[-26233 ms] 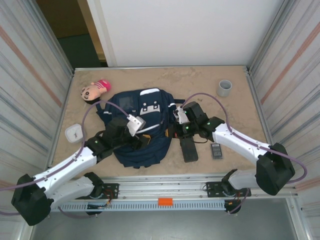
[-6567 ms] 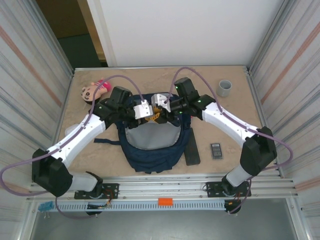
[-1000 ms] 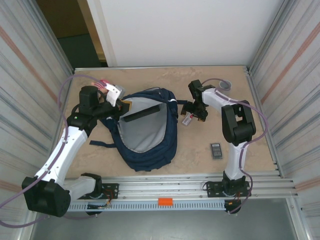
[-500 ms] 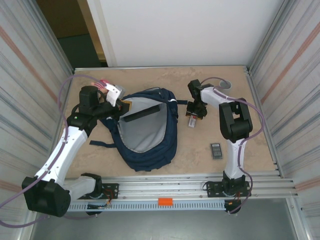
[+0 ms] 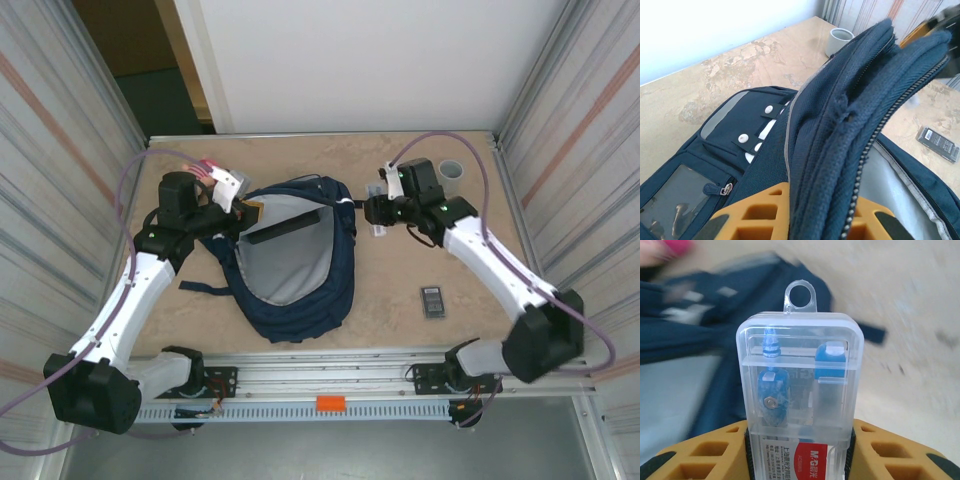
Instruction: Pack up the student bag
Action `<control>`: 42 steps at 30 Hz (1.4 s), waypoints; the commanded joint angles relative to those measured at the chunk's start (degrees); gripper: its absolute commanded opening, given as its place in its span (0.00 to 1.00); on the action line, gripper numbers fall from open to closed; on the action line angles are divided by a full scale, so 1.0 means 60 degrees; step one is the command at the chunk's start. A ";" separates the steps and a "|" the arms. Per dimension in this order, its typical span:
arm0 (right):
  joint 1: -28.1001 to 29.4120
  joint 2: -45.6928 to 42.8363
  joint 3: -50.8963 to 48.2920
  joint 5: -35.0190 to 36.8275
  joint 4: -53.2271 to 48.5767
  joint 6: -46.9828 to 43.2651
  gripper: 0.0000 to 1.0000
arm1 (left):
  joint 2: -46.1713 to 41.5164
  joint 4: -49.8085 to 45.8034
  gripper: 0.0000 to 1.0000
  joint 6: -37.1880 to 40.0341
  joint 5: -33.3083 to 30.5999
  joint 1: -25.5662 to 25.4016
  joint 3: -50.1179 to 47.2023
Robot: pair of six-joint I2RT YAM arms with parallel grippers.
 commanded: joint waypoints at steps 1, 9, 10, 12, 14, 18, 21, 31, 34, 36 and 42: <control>0.0681 -0.0648 -0.0207 -0.1477 0.0958 -0.2955 0.43 | -0.0429 0.0893 0.06 -0.0366 0.0384 0.0093 0.0220; 0.4700 0.0307 -0.0251 0.1112 0.0401 -0.9683 0.43 | -0.0369 0.1136 0.06 -0.0657 0.0595 0.0086 0.0241; 0.4859 0.0698 -0.0020 0.1341 0.0357 -0.9946 0.43 | -0.0372 0.1145 0.06 -0.0697 0.0637 0.0093 0.0260; 0.5107 0.1459 0.0387 0.1748 0.0380 -1.0514 0.44 | -0.0360 0.1113 0.06 -0.0692 0.0704 0.0091 0.0303; 0.5346 0.2178 0.0644 0.2264 0.0704 -1.1205 0.44 | -0.0365 0.1068 0.06 -0.0666 0.0803 0.0093 0.0341; 0.5419 0.3427 0.1025 0.2598 0.1943 -1.2122 0.45 | -0.0391 0.1152 0.06 -0.0799 0.1005 0.0081 0.0312; 0.5395 0.4232 0.1558 0.2591 0.2263 -1.2450 0.46 | -0.0394 0.1164 0.06 -0.0825 0.1187 0.0079 0.0296; 0.5207 0.4483 0.1612 0.2294 0.2569 -1.1959 0.66 | -0.0527 0.1128 0.06 -0.0781 0.1134 0.0079 0.0121; 0.5236 0.3789 0.1204 0.2274 0.2460 -1.1409 0.70 | -0.0508 0.1119 0.06 -0.0702 0.1194 0.0084 0.0100; 0.5319 0.3046 0.0801 0.2229 0.2371 -1.0818 0.71 | -0.0523 0.1049 0.06 -0.0475 0.1262 0.0039 0.0047; 0.5229 -0.0238 -0.0737 0.0645 0.2481 -0.8283 0.72 | -0.0845 0.0211 0.06 0.1989 0.1424 -0.0729 -0.0403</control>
